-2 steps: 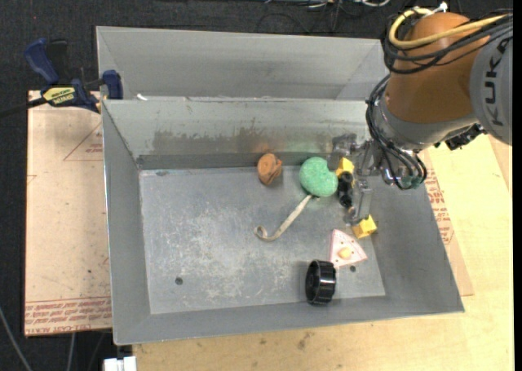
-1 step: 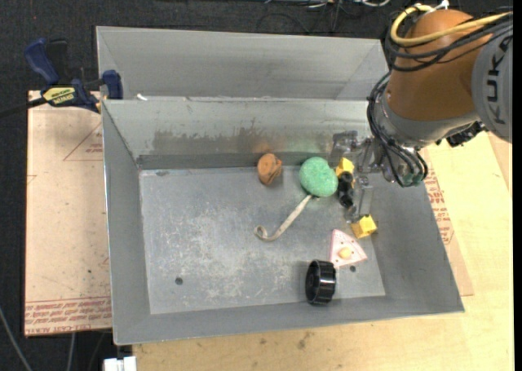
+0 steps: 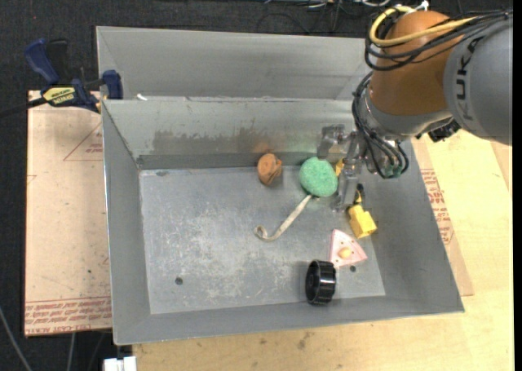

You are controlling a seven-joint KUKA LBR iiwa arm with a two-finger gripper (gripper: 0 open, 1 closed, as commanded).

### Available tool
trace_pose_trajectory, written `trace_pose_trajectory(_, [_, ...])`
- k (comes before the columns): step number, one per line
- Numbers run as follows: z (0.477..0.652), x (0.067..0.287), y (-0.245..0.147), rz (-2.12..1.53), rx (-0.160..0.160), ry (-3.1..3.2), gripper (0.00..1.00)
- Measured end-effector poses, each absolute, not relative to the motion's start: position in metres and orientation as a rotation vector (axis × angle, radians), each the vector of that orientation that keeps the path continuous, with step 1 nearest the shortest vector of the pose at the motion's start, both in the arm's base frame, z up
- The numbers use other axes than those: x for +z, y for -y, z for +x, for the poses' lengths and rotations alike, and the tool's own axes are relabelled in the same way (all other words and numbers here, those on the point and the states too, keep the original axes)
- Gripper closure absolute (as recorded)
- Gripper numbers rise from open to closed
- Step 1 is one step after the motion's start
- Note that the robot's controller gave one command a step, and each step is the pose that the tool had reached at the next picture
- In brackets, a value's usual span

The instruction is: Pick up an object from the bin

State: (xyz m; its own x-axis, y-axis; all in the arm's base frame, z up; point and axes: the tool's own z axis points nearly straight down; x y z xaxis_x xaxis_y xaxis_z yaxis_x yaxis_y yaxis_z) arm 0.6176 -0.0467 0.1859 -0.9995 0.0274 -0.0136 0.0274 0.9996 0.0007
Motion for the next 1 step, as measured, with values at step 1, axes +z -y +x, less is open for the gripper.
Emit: trace_pose_trajectory(1, [0.6211,0.1567,0.0273,0.102,0.003,-3.142,0.00])
